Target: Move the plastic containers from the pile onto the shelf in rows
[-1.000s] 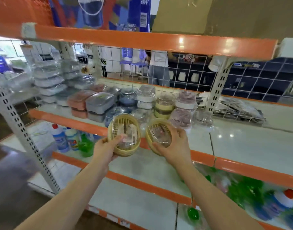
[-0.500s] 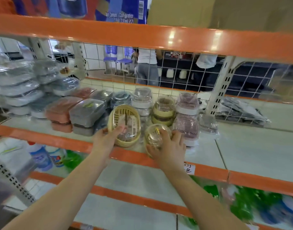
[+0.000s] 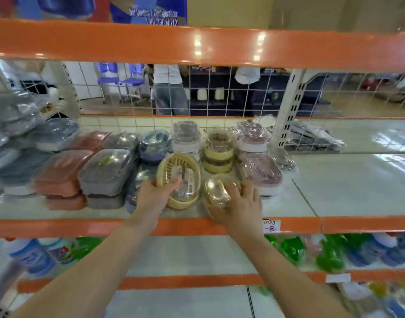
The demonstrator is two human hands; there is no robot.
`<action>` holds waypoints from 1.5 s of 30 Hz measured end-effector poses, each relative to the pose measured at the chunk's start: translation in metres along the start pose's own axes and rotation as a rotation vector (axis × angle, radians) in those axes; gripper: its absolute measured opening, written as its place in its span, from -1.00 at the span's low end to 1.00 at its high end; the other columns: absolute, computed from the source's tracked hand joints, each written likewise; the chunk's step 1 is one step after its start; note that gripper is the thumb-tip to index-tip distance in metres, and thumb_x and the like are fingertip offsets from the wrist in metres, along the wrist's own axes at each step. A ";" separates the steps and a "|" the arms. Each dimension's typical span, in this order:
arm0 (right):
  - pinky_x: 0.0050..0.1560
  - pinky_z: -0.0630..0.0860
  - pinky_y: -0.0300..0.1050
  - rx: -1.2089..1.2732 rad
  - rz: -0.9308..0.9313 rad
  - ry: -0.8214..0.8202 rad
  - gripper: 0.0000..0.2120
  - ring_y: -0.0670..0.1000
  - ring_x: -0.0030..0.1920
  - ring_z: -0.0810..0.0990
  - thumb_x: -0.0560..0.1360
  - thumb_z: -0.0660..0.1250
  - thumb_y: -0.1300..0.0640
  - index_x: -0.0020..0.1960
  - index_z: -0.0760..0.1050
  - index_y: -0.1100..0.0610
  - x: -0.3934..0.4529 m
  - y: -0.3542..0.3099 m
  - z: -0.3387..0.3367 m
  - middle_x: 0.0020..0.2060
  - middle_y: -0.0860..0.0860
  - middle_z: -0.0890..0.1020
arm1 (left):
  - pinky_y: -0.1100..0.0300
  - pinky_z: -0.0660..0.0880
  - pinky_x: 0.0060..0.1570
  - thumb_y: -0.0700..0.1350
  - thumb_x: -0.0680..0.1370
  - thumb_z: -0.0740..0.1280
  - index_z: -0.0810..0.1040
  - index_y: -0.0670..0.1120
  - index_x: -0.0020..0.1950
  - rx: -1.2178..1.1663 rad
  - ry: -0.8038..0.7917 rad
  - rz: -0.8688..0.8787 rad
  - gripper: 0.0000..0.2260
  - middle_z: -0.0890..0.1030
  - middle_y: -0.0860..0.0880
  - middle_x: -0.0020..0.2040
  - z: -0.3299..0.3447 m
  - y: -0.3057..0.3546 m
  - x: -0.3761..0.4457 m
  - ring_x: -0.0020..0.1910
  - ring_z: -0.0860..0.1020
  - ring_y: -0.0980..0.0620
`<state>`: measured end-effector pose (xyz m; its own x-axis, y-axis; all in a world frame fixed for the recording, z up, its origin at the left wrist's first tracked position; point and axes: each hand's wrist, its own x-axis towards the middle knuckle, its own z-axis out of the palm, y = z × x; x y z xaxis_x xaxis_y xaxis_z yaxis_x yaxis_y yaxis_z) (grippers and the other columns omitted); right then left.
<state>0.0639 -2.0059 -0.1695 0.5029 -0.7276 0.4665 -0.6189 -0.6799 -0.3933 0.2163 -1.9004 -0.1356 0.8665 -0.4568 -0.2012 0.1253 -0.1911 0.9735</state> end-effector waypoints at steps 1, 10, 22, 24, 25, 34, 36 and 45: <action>-0.08 0.53 0.16 0.000 -0.004 0.000 -0.41 0.29 -0.04 0.54 0.17 0.53 -0.21 0.08 0.57 0.10 0.000 -0.002 0.003 0.00 0.21 0.53 | -0.05 0.55 0.11 0.19 0.23 0.54 0.61 -0.08 0.07 0.013 0.003 -0.005 -0.47 0.67 -0.06 -0.06 -0.001 0.001 0.001 -0.02 0.62 -0.07; 0.17 0.36 0.05 0.067 0.119 -0.127 -0.49 0.24 0.23 0.33 0.43 0.29 -0.20 0.26 0.45 0.08 0.003 0.003 0.009 0.22 0.17 0.39 | -0.11 0.57 0.07 0.13 0.36 0.50 0.58 -0.14 -0.09 0.012 -0.031 -0.038 -0.64 0.67 -0.16 -0.10 -0.007 0.004 0.013 -0.08 0.65 -0.16; 0.28 0.32 0.04 -0.027 0.021 -0.198 -0.51 0.18 0.28 0.33 0.42 0.39 -0.03 0.29 0.45 0.13 0.009 0.005 0.006 0.22 0.10 0.44 | -0.09 0.58 0.05 0.09 0.37 0.50 0.56 -0.18 -0.01 -0.066 -0.031 -0.085 -0.61 0.66 -0.21 -0.04 -0.008 -0.002 0.016 -0.05 0.64 -0.18; 0.31 0.30 -0.04 -0.035 -0.006 -0.236 -0.46 0.12 0.35 0.28 0.47 0.34 -0.08 0.39 0.37 0.07 0.012 0.009 0.003 0.30 0.06 0.39 | -0.07 0.57 0.06 0.07 0.38 0.50 0.55 -0.18 0.01 -0.097 -0.024 -0.097 -0.61 0.66 -0.18 -0.04 -0.008 -0.002 0.016 -0.04 0.64 -0.15; 0.32 0.30 -0.07 -0.050 -0.011 -0.262 -0.44 0.10 0.37 0.26 0.49 0.32 -0.11 0.42 0.33 0.05 0.014 0.009 0.001 0.32 0.03 0.37 | -0.07 0.56 0.08 0.07 0.38 0.49 0.54 -0.18 0.02 -0.106 -0.023 -0.106 -0.61 0.66 -0.16 -0.04 -0.008 -0.002 0.017 -0.04 0.63 -0.14; 0.32 0.28 -0.06 -0.208 -0.021 -0.399 -0.47 0.10 0.43 0.18 0.61 0.10 -0.10 0.52 0.12 0.06 0.029 -0.001 0.006 0.43 0.07 0.25 | 0.04 0.57 -0.01 0.03 0.43 0.47 0.54 -0.10 -0.13 -0.162 -0.024 -0.091 -0.76 0.65 -0.11 -0.11 -0.009 -0.001 0.010 -0.05 0.62 -0.09; 0.31 0.31 -0.03 -0.212 -0.007 -0.415 -0.47 0.11 0.45 0.16 0.62 0.09 -0.07 0.53 0.10 0.07 0.035 -0.003 0.007 0.46 0.06 0.20 | 0.01 0.57 0.03 0.04 0.42 0.48 0.56 -0.11 -0.07 -0.160 -0.039 -0.093 -0.74 0.66 -0.12 -0.06 -0.011 -0.003 0.010 -0.02 0.62 -0.09; 0.15 0.41 -0.05 -0.062 -0.021 -0.350 -0.56 0.11 0.29 0.40 0.56 0.21 0.08 0.42 0.30 0.07 0.049 0.004 -0.020 0.32 0.07 0.40 | 0.03 0.51 0.00 0.03 0.45 0.44 0.54 -0.07 -0.18 -0.132 -0.049 -0.083 -0.81 0.62 -0.05 -0.15 -0.009 0.002 0.000 -0.13 0.57 -0.01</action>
<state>0.0744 -2.0422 -0.1327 0.6856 -0.7078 0.1699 -0.6362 -0.6961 -0.3328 0.2207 -1.8924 -0.1330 0.8263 -0.4870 -0.2831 0.2605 -0.1153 0.9586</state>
